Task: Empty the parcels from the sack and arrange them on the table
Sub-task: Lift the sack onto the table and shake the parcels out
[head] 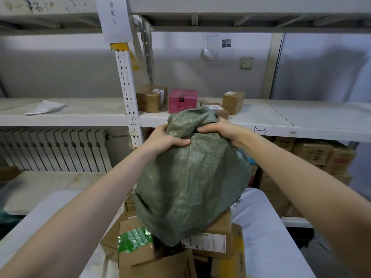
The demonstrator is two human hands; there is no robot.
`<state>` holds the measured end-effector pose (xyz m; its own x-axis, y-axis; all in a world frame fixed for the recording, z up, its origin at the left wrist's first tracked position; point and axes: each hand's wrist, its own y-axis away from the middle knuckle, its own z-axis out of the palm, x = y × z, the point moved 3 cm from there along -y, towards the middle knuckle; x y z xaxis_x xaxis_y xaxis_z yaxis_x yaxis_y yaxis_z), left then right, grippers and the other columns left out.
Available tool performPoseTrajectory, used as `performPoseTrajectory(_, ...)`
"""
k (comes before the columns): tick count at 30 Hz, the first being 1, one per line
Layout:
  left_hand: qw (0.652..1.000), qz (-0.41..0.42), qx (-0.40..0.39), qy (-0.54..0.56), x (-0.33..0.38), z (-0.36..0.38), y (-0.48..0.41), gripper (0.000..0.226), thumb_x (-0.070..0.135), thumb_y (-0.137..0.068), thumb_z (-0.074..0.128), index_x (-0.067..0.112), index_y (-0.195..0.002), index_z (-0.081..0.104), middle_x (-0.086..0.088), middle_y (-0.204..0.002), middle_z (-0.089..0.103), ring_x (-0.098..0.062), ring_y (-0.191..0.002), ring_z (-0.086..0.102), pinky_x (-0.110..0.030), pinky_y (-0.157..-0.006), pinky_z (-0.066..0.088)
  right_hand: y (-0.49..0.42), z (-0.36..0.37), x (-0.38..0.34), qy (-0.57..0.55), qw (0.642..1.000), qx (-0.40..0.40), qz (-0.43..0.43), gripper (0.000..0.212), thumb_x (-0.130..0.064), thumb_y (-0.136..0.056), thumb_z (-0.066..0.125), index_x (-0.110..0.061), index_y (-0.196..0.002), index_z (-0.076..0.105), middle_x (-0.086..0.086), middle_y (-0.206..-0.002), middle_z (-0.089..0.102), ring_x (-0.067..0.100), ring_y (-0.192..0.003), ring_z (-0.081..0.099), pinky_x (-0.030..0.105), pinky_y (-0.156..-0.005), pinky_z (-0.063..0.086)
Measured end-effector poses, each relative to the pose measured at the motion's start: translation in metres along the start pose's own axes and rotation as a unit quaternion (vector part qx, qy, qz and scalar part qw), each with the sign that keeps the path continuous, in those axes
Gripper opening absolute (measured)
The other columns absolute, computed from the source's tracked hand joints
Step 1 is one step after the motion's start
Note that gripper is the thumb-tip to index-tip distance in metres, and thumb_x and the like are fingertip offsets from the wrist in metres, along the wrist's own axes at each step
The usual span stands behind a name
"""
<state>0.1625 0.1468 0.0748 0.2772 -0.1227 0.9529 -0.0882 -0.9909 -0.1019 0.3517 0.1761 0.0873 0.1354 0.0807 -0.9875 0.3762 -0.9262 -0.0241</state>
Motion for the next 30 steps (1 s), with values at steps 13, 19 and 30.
performPoseTrajectory(13, 0.994, -0.092, 0.062, 0.009, -0.002, -0.015, -0.011, 0.048, 0.020, -0.075, 0.080, 0.011, -0.116, 0.056, -0.005, -0.102, 0.066, -0.024, -0.095, 0.063, -0.037, -0.091, 0.050, 0.004, 0.016, 0.003, 0.711, 0.681, 0.072, -0.160, 0.134, -0.091, -0.051, 0.057, -0.039, -0.148, -0.021, 0.000, -0.161, -0.015, 0.034, -0.149, -0.003, 0.070, -0.109, 0.009)
performPoseTrajectory(19, 0.987, -0.127, -0.082, -0.045, -0.005, -0.014, -0.005, 0.033, 0.010, -0.076, 0.077, 0.006, -0.107, 0.066, -0.013, -0.106, 0.071, -0.027, -0.094, 0.068, -0.039, -0.088, 0.054, 0.000, 0.023, 0.005, 0.678, 0.731, -0.024, -0.075, 0.150, -0.074, -0.042, 0.080, -0.023, -0.152, -0.009, 0.006, -0.156, 0.027, 0.028, -0.135, 0.040, 0.043, -0.103, 0.041)
performPoseTrajectory(30, 0.971, -0.014, -0.001, -0.238, -0.018, -0.021, -0.003, 0.117, 0.039, -0.059, 0.090, 0.017, -0.150, 0.020, -0.009, -0.150, 0.035, -0.027, -0.139, 0.032, -0.047, -0.113, 0.031, -0.014, -0.003, 0.019, 0.511, 0.853, 0.098, -0.049, 0.062, -0.055, -0.049, 0.087, -0.026, -0.099, 0.064, -0.004, -0.098, 0.070, 0.020, -0.091, 0.064, 0.038, -0.079, 0.053)
